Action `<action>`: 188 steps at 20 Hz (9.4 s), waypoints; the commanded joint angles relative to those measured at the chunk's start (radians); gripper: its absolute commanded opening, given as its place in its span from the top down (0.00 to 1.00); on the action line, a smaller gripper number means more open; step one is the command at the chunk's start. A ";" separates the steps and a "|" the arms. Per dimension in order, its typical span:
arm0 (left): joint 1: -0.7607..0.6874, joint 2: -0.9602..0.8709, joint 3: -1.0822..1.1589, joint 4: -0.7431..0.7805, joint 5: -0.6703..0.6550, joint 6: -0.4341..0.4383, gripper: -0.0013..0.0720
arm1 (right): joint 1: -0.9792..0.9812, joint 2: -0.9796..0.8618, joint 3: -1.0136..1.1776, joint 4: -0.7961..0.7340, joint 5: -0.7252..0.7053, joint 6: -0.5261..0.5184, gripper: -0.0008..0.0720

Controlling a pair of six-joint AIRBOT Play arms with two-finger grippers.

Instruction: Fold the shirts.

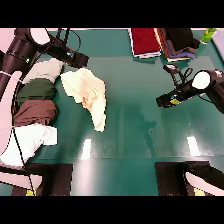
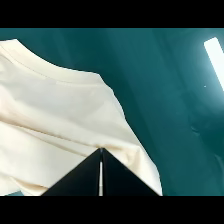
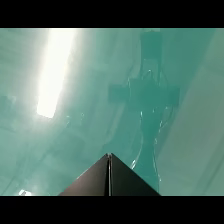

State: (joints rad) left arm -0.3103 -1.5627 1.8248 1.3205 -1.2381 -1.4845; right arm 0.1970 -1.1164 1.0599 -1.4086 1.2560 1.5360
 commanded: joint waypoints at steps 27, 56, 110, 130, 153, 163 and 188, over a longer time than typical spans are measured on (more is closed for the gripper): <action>0.000 -0.144 -0.302 0.112 0.154 -0.218 0.01 | 0.001 0.000 0.000 0.003 0.000 0.000 0.97; -0.527 -0.168 0.149 0.144 0.040 -0.079 0.19 | -0.105 -0.037 0.760 -0.103 0.113 0.056 0.97; -0.101 0.689 0.221 0.293 0.094 -0.052 0.95 | -0.197 0.376 0.697 0.044 0.117 0.052 0.97; -0.101 -0.128 0.013 0.229 0.216 0.007 0.95 | -0.193 0.021 0.110 0.047 -0.002 0.089 0.97; -0.396 0.372 -1.075 -0.204 0.254 -0.329 0.29 | -0.231 0.085 0.006 0.054 -0.050 0.086 0.97; -0.460 0.335 -1.075 -0.303 0.377 -0.373 0.29 | -0.219 0.086 0.006 0.054 -0.024 0.086 0.97; -0.094 0.837 -0.090 0.192 0.185 -0.259 0.95 | -0.239 0.379 0.599 0.052 0.015 0.014 0.97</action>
State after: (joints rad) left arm -0.4519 -0.8154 1.4525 1.4132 -0.9726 -1.7897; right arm -0.0048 -0.7818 1.4651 -1.3552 1.2400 1.5677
